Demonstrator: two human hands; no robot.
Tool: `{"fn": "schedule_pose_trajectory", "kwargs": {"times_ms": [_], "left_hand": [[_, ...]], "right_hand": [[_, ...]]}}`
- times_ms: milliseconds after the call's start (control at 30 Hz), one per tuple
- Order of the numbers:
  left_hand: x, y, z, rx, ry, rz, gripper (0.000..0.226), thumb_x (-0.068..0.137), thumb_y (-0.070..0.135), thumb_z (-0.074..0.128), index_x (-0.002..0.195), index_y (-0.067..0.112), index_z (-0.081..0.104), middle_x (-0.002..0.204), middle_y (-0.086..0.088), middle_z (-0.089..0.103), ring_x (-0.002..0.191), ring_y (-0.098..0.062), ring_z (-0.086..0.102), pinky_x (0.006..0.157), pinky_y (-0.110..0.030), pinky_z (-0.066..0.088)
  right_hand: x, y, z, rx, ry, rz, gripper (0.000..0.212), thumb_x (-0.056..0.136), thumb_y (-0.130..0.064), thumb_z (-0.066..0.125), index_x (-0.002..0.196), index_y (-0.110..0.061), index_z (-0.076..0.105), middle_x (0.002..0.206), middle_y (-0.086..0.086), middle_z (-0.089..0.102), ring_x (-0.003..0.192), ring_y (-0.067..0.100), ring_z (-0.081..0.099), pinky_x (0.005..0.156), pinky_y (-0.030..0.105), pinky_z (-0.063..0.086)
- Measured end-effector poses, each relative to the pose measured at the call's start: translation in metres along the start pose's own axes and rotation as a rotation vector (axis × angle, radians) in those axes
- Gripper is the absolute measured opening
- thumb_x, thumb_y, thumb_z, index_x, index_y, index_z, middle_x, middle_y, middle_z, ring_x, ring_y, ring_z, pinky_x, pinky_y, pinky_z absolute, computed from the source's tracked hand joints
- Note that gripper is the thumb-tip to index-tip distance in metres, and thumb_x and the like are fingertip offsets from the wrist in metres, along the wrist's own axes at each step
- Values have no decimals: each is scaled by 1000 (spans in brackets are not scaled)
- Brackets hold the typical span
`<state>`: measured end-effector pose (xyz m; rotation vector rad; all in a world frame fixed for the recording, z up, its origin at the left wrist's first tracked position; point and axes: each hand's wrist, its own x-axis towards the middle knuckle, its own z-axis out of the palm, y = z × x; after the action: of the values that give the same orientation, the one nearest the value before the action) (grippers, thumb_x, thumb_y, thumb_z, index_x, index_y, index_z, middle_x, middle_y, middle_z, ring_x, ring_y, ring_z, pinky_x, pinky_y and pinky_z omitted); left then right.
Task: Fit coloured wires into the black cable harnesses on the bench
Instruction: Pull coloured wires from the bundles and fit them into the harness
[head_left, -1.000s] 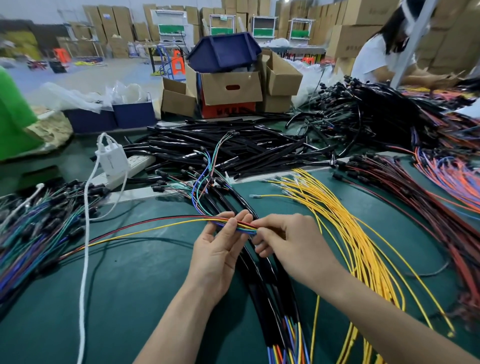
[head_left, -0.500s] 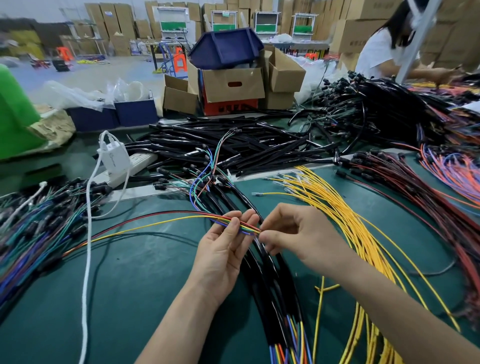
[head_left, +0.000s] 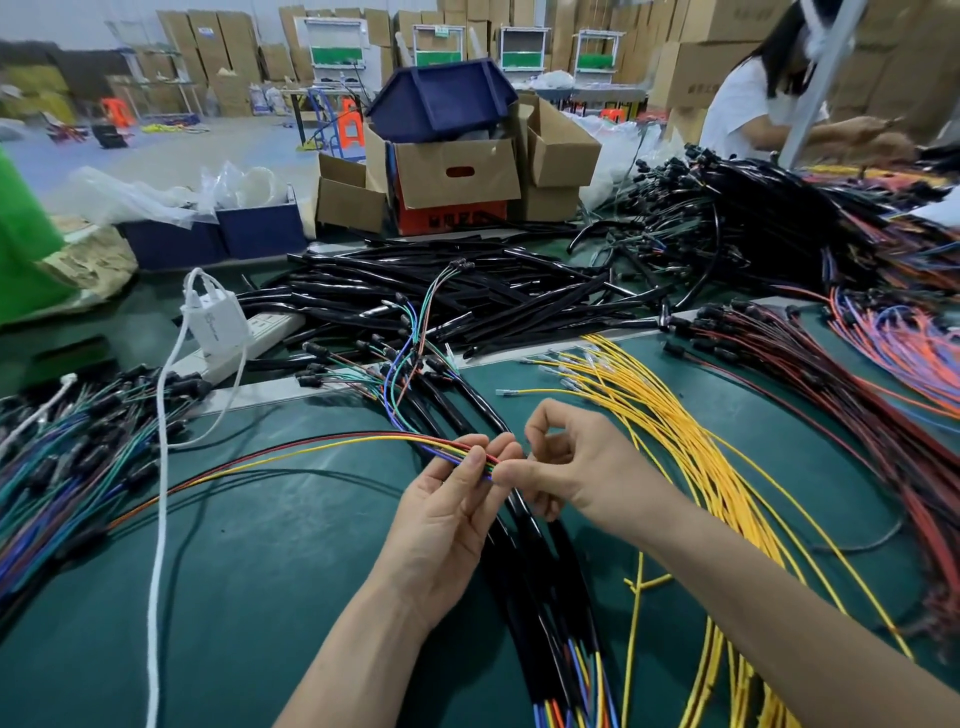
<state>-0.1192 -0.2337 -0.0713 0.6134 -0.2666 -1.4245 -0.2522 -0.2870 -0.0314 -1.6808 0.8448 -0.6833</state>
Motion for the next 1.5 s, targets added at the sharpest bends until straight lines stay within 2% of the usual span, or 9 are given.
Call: {"fn": "schedule_pose_trajectory", "kwargs": {"times_ms": [167, 367, 500, 633, 867, 1033, 1167, 1333, 1500], "left_hand": [[2, 0, 0, 61, 69, 27, 18, 71, 5, 59, 89, 4, 58, 85, -13, 74, 76, -17, 73, 55, -19, 56], [4, 1, -2, 137, 105, 49, 9, 81, 4, 55, 89, 6, 58, 86, -10, 75, 78, -15, 73, 55, -18, 56], [5, 1, -2, 171, 122, 73, 10, 82, 4, 53, 89, 6, 59, 84, -8, 75, 77, -14, 73, 55, -17, 56], [6, -1, -1, 226, 134, 91, 15, 75, 7, 54, 89, 7, 59, 83, -7, 75, 75, -12, 73, 53, -16, 55], [9, -2, -2, 265, 169, 90, 19, 92, 3, 43, 89, 8, 60, 82, -7, 75, 73, -11, 72, 53, -16, 55], [9, -3, -1, 293, 172, 93, 41, 90, 4, 44, 64, 14, 74, 81, -9, 75, 73, -12, 72, 53, -18, 55], [9, -4, 1, 298, 184, 92, 46, 93, 11, 43, 59, 12, 73, 80, -10, 74, 70, -14, 73, 51, -20, 55], [8, -9, 5, 306, 145, 90, 19, 88, 14, 48, 80, 2, 61, 85, -15, 74, 72, -15, 73, 54, -21, 56], [8, -13, 3, 274, 129, 148, 17, 87, 11, 48, 86, -2, 59, 78, -11, 73, 67, -13, 71, 60, -22, 57]], "right_hand": [[6, -12, -48, -229, 97, 63, 50, 60, -58, 72, 76, -13, 57, 62, 6, 69, 51, 17, 62, 47, 23, 48], [42, 34, -248, -1018, 743, 316, 19, 88, -15, 60, 99, -2, 71, 104, 28, 66, 99, 43, 61, 85, 44, 48], [24, 81, -321, -1194, 635, 648, 24, 89, -7, 56, 108, -3, 70, 116, 25, 63, 112, 40, 56, 96, 37, 44], [18, 95, -329, -1182, 619, 680, 21, 86, -11, 63, 102, 0, 71, 107, 23, 67, 99, 36, 63, 78, 31, 48], [21, 102, -339, -1055, 664, 684, 20, 84, -4, 61, 96, 12, 65, 89, 24, 63, 92, 35, 63, 78, 37, 49], [16, 82, -339, -927, 958, 537, 28, 92, -9, 50, 108, 14, 52, 115, 36, 54, 102, 45, 57, 87, 47, 46], [17, 19, -293, -1052, 1247, -7, 23, 96, -14, 42, 115, -3, 50, 122, 23, 49, 92, 45, 57, 66, 44, 39], [31, -65, -143, -827, 806, -738, 8, 88, -8, 60, 96, -6, 63, 89, 6, 67, 73, 18, 62, 65, 34, 54], [35, -32, 3, -638, 189, -497, 15, 79, 2, 59, 88, -4, 68, 90, 11, 63, 83, 28, 60, 76, 44, 46]]}}
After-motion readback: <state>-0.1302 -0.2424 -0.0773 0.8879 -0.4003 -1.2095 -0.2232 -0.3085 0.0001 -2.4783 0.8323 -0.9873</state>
